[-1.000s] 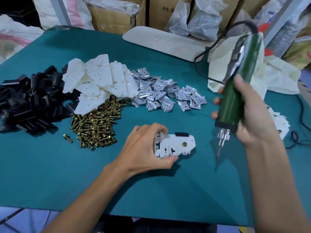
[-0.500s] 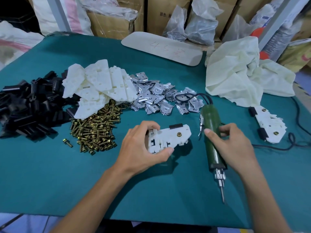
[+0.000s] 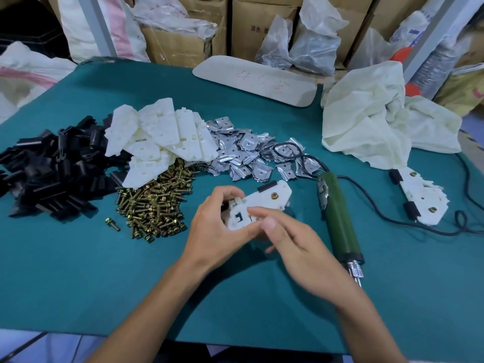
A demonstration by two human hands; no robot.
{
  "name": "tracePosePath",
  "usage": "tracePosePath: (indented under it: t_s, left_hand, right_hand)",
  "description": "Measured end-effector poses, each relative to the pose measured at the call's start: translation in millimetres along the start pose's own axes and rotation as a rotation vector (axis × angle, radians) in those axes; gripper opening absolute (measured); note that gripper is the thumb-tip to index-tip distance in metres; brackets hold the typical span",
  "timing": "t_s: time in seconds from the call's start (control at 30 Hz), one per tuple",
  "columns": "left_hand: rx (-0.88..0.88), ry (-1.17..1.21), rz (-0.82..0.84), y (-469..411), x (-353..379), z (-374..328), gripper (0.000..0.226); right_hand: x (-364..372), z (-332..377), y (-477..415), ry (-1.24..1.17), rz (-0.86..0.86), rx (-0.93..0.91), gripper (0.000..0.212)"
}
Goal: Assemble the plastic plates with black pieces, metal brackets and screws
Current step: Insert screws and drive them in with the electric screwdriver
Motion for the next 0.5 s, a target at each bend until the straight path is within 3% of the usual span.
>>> tracePosePath:
  t_s: [0.23,0.37,0.5]
  left_hand:
    - [0.009,0.079,0.024,1.6,0.4,-1.0,0.044]
    - [-0.01,0.097,0.024,0.9,4.1,-0.4,0.037]
    - [-0.023,0.099,0.035,0.2,6.3,-0.2,0.032]
  right_hand:
    - [-34.2,-0.1,4.6,-0.193,-0.397,-0.063,0.029]
    - [-87.3,-8.4,24.7,-0.026,-0.616,-0.061,0.019]
    - [-161.7,-29.3,42.9,0.164,-0.778,0.069,0.012]
Point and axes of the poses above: each hand's wrist, its own y-axis away from the middle knuckle, its own x-axis out of the palm, z = x × y, the point moved 4 cm from there along -y, towards the middle knuckle, and after that the axes turned 11 degrees about z, right-handed, at the moved point
